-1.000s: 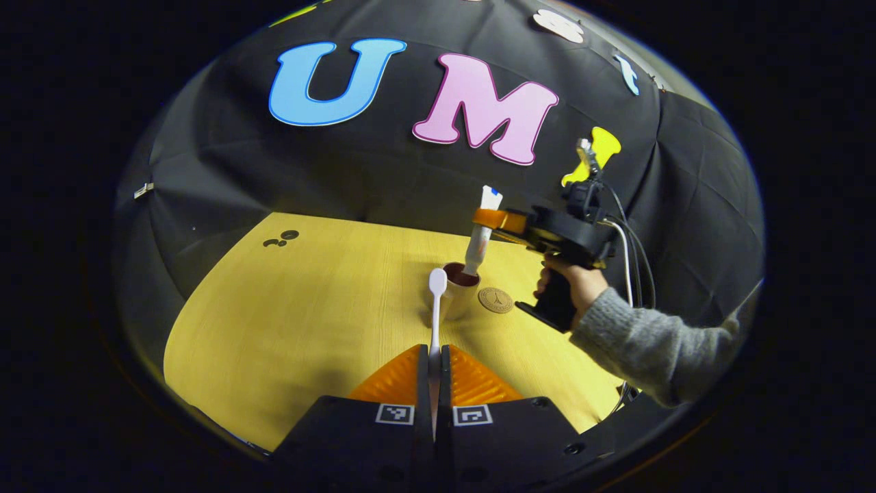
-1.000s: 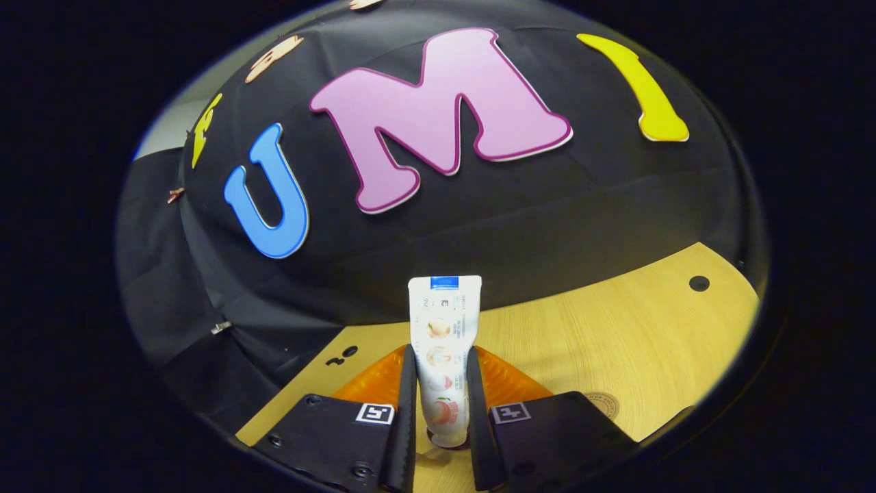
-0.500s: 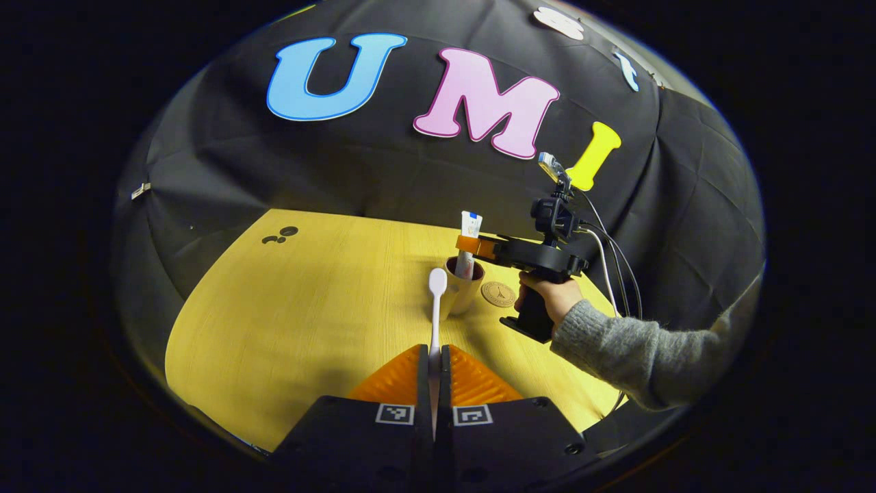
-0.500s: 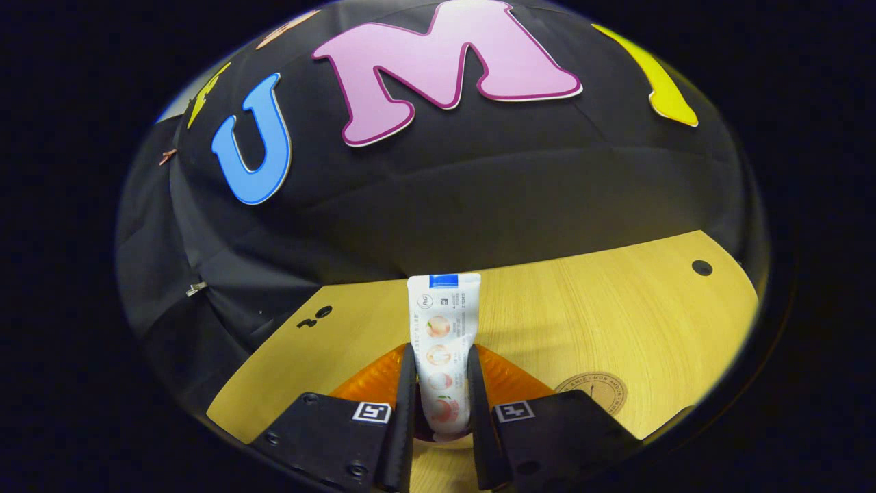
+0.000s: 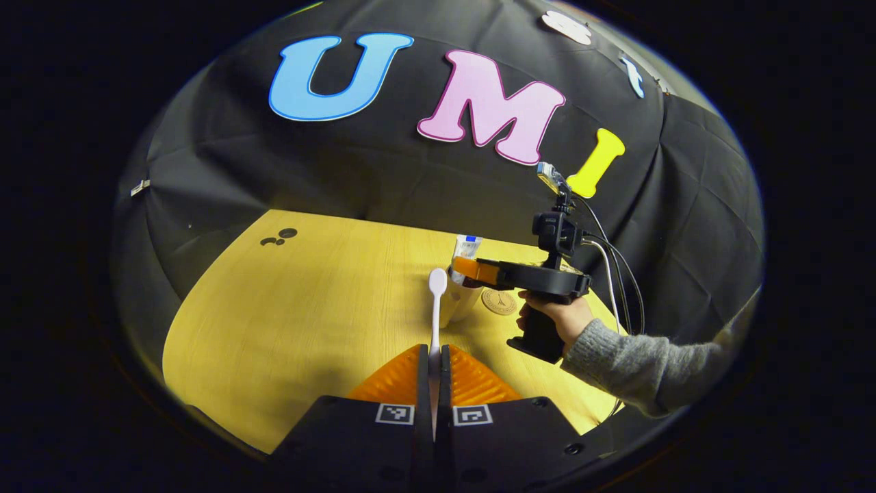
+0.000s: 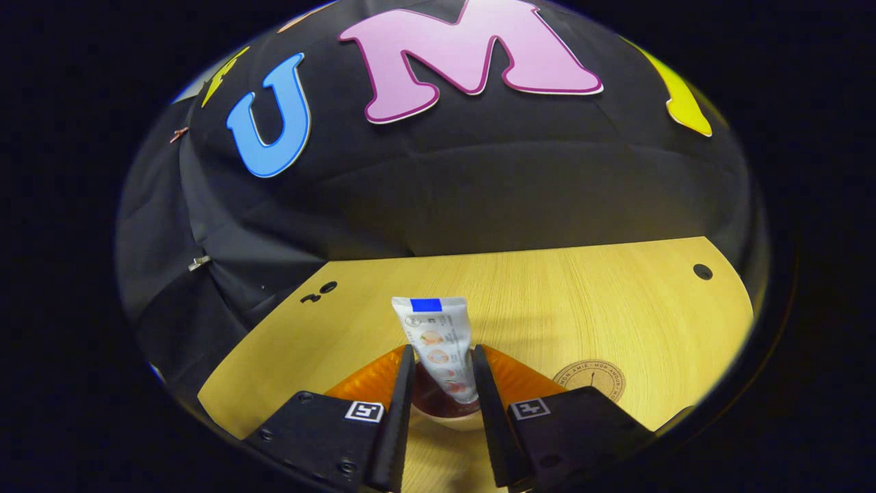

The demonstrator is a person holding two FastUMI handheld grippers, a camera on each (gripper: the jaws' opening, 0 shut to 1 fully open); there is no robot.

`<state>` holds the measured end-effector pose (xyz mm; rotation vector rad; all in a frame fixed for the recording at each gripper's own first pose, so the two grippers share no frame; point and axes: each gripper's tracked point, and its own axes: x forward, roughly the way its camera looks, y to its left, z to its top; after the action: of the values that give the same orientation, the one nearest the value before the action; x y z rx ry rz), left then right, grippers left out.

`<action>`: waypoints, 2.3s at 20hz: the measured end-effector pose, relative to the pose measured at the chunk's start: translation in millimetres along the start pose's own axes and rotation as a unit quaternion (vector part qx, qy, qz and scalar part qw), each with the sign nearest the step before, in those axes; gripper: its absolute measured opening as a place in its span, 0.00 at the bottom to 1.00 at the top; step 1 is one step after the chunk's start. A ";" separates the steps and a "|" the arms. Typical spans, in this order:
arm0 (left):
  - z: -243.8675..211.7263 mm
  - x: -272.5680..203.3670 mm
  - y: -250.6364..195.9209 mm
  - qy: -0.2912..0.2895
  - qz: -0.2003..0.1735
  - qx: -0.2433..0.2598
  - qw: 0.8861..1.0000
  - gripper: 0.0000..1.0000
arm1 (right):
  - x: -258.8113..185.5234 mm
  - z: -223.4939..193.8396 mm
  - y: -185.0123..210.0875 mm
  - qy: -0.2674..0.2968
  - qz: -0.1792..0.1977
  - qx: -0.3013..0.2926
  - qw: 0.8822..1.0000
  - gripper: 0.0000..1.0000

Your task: Put the toothbrush and toothpaste on the desktop into the cup, then pick up the cup and place it on the coaster on the desktop.

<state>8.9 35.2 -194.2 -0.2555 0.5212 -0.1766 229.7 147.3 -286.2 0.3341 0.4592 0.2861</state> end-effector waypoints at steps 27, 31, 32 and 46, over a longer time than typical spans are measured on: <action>126.5 233.8 -69.4 -0.189 -0.051 0.006 0.981 0.06 | -236.8 -84.4 -125.2 0.100 -0.088 0.108 0.985 0.54; 124.6 243.6 -67.0 -0.209 -0.032 0.028 0.977 0.06 | -239.1 -76.9 -127.2 0.099 -0.083 0.089 0.988 0.54; 125.1 245.9 -66.3 -0.209 -0.030 0.028 0.977 0.06 | -238.6 -77.6 -127.8 0.101 -0.082 0.087 0.988 0.54; 123.4 249.7 -70.8 -0.269 0.000 0.133 0.954 0.06 | -230.7 -89.0 -121.6 0.114 -0.064 0.089 0.987 0.54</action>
<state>277.9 -65.7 -187.7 -0.0339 -0.0471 -0.1672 12.8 -19.6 -318.7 0.4471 0.7324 0.1594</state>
